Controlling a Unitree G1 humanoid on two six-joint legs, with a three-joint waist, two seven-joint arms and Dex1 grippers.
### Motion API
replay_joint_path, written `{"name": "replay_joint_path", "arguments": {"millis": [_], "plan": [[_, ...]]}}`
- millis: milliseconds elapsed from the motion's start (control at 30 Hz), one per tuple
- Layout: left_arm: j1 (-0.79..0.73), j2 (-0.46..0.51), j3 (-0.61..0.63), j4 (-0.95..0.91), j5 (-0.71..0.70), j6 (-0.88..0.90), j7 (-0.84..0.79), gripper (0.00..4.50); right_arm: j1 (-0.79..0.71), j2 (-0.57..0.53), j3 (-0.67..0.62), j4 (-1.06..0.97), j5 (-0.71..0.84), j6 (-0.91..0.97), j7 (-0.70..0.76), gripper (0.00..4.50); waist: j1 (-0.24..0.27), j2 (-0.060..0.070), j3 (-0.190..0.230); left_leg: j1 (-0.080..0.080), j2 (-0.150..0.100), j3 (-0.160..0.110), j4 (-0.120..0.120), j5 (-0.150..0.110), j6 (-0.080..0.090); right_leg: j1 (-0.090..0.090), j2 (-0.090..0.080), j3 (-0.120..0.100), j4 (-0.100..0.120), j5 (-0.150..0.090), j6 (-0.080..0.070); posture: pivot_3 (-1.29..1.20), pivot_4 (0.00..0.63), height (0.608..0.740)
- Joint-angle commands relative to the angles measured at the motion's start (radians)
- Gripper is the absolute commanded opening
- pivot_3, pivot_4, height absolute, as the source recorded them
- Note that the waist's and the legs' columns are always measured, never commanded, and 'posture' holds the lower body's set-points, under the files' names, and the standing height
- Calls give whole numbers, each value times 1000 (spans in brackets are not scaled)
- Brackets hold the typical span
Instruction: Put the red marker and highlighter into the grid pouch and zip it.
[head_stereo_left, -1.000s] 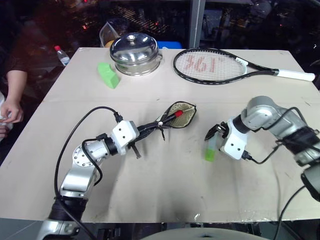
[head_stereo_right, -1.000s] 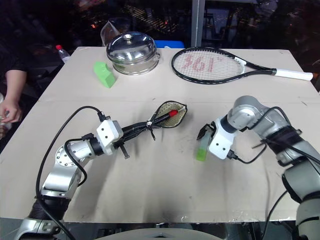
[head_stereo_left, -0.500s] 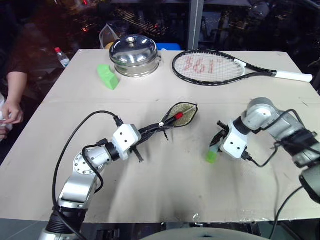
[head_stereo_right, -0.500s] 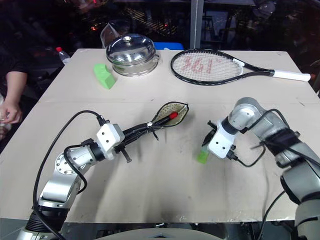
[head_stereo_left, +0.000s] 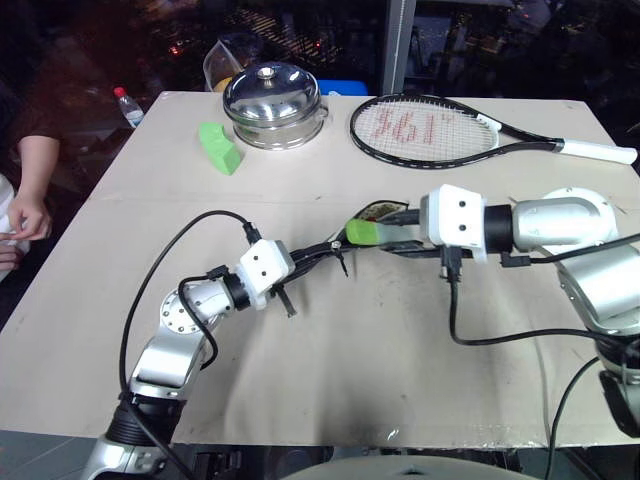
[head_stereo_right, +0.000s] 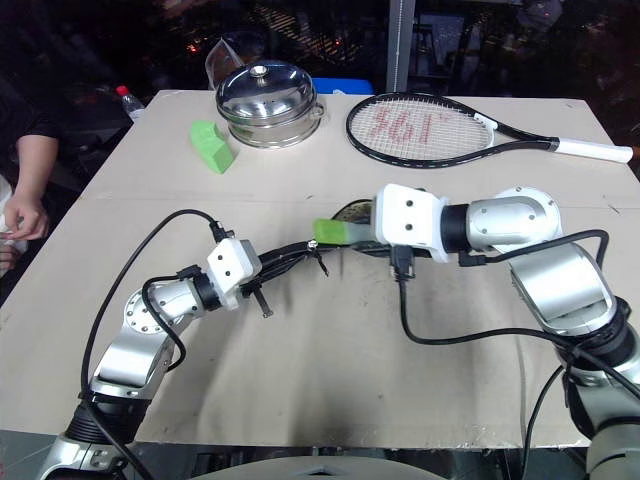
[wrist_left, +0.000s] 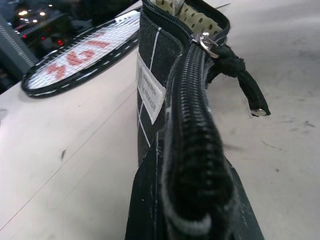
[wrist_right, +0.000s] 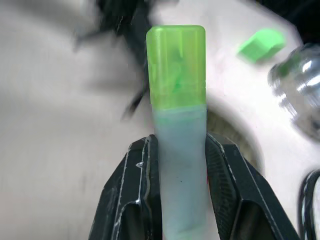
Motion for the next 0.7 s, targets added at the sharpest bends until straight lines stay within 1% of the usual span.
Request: {"name": "replay_joint_path", "arguments": {"millis": [33,200,267,433,533,600,633,700], "plan": [[-12,-4,2,-19,-21,-24,-14,0,-30,-18,36,26,-52,-37,-17,656,1,0,0,0,0,0,0,0,0,0,0,0,0,0,0,0,150,740],[-15,-9,4,-21,-22,-28,-23,0,-68,-68,128,162,-189,-252,17,656,-1,0,0,-1,-2,0,1,0,0,0,1,-4,-1,0,1,0,150,740],[-9,-9,8,-26,-23,-27,-23,0,-82,-95,165,207,-259,-358,30,656,-1,0,0,-1,-2,-1,1,0,0,0,5,-4,-1,0,1,0,150,740],[7,-7,12,-33,-14,-36,-16,0,-127,-114,218,272,-357,-449,77,656,-3,0,0,-1,0,-1,1,0,0,0,7,-4,0,0,2,0,150,740],[12,-10,13,-35,-10,-41,-9,0,-148,-106,238,289,-395,-455,101,656,-2,0,0,0,1,-1,1,0,0,0,8,-4,0,0,1,0,150,740],[14,-14,12,-36,-9,-45,-4,0,-162,-96,252,291,-420,-424,119,656,-3,0,0,0,1,-1,1,0,0,0,8,-4,0,0,1,0,150,740],[17,-17,12,-36,-7,-50,-2,0,-165,-88,252,283,-417,-351,133,656,-3,0,0,0,1,0,1,0,0,0,8,-4,0,0,1,0,150,740],[23,-19,13,-33,-3,-59,1,0,-166,-81,246,271,-416,-263,153,656,-3,0,0,0,1,0,1,0,0,0,7,-4,0,0,1,0,150,740]]}}
